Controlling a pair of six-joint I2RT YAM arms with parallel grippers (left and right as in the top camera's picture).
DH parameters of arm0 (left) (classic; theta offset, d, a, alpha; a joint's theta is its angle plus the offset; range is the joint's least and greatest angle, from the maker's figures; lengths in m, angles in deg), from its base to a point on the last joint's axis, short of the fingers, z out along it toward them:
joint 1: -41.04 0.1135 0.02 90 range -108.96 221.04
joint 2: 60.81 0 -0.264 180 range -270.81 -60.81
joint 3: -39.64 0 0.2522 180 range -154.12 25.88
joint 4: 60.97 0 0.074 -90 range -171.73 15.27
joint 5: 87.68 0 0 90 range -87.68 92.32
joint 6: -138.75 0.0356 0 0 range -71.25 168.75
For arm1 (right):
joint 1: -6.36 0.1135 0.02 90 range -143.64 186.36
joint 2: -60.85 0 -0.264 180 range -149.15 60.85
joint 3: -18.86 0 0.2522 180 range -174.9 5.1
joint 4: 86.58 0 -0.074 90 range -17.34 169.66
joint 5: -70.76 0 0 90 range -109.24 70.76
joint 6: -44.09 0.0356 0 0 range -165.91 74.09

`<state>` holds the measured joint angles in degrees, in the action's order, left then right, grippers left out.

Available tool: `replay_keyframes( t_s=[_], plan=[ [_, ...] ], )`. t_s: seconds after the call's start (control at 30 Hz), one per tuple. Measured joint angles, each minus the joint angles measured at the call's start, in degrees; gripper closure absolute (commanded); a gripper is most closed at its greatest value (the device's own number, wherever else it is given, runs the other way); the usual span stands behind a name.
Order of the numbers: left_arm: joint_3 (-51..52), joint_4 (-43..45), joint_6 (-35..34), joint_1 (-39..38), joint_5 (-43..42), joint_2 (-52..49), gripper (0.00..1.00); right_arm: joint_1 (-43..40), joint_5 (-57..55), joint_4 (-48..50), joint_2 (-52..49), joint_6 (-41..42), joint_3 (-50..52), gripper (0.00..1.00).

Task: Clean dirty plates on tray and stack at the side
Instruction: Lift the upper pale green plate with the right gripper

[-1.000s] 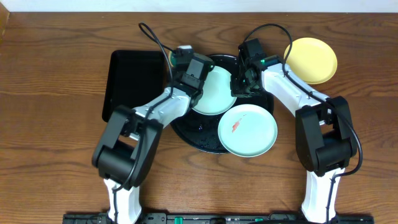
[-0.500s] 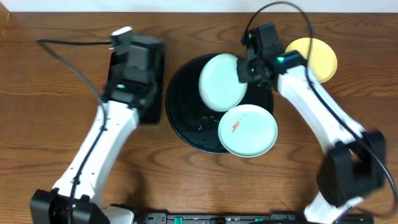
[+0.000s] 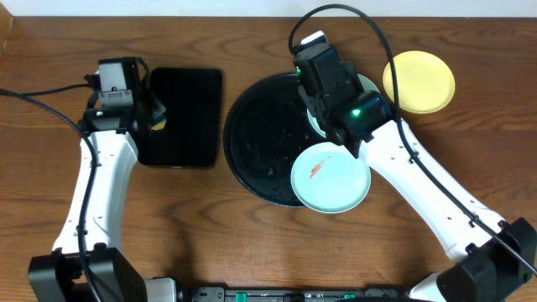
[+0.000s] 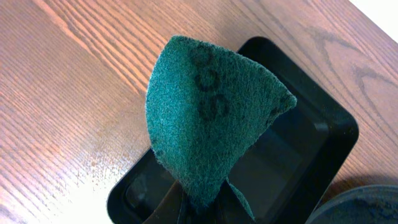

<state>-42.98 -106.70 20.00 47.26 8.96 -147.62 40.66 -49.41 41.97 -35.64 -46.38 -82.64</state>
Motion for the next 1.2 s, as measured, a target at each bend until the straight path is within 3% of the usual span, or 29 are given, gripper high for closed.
replay_keyframes(
  t_s=[0.07,0.27,0.6,0.87,1.03,1.07,1.13,1.2],
  plan=[
    [0.0,-0.2,0.02,0.13,-0.55,0.0,0.92,-1.42,-0.66,-1.73,0.0,3.76,0.0,0.39],
    [0.02,-0.24,0.0,0.11,-1.4,0.0,0.92,-11.61,4.66,-7.74,0.0,14.45,0.02,0.2],
    [0.02,-0.33,0.0,0.11,-1.81,0.0,0.92,-31.08,23.87,-11.76,-3.63,18.69,0.04,0.15],
    [0.04,-0.39,0.0,0.11,-1.81,0.0,0.92,-33.16,34.07,-9.38,-14.53,14.93,0.07,0.01],
    [0.04,-0.39,0.02,0.11,-1.81,0.0,0.92,-33.14,38.82,-6.54,-19.58,14.58,0.07,0.02],
    [0.04,-0.42,0.0,0.11,-1.81,0.0,0.92,-33.14,39.34,-6.43,-20.11,14.49,0.07,0.06],
    [0.04,-0.39,0.0,0.11,-1.81,0.0,0.91,-33.14,40.13,-6.12,-21.0,13.99,0.07,0.27],
    [0.04,-0.39,0.0,0.11,-1.81,0.0,0.92,-33.14,40.81,-5.66,-21.51,13.79,0.09,0.4]
  ],
)
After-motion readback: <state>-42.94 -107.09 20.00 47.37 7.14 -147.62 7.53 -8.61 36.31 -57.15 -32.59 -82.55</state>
